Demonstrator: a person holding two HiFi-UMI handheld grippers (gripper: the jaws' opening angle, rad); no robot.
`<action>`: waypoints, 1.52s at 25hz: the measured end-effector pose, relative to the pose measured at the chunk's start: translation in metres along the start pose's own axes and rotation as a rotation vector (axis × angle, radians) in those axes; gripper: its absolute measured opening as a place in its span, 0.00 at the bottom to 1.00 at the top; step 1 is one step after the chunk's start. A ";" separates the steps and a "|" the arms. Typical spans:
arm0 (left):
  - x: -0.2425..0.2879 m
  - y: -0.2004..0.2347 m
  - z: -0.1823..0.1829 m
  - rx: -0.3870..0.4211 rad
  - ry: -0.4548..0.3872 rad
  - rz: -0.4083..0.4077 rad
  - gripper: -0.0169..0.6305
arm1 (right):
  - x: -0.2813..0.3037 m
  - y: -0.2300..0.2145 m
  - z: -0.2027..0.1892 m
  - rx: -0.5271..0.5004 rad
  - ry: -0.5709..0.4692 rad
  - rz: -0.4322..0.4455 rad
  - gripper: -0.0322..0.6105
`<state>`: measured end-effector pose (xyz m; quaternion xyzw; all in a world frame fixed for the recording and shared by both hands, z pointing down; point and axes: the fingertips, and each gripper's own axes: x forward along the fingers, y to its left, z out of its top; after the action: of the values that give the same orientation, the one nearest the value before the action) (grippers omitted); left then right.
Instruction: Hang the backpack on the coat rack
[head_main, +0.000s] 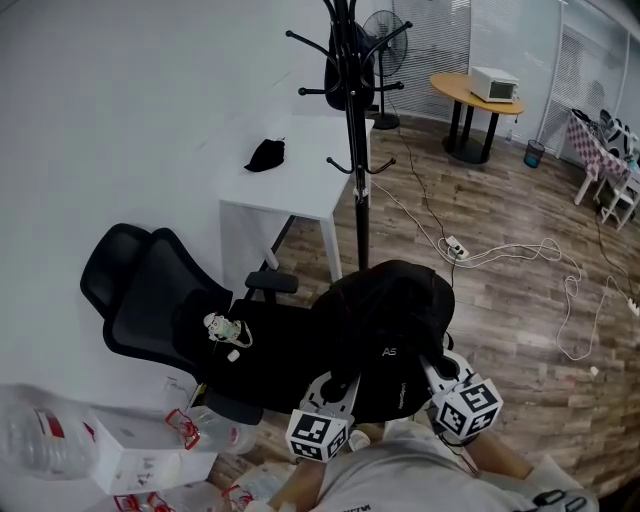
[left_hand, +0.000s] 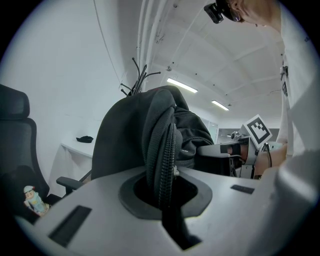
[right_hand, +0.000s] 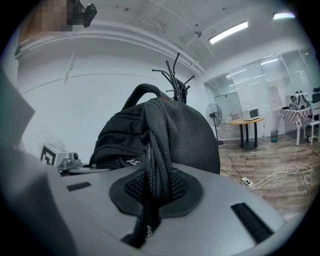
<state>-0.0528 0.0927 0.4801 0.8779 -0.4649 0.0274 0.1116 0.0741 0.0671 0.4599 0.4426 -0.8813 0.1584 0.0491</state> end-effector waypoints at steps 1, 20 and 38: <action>0.005 0.001 0.001 0.002 0.001 0.004 0.06 | 0.003 -0.004 0.001 0.002 0.000 0.003 0.10; 0.095 0.030 0.003 -0.031 0.058 0.126 0.06 | 0.071 -0.083 0.020 0.019 0.062 0.125 0.10; 0.168 0.046 -0.005 -0.040 0.087 0.238 0.06 | 0.112 -0.147 0.028 -0.004 0.090 0.188 0.10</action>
<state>0.0052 -0.0673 0.5180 0.8119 -0.5612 0.0690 0.1452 0.1251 -0.1101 0.4937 0.3502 -0.9162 0.1803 0.0743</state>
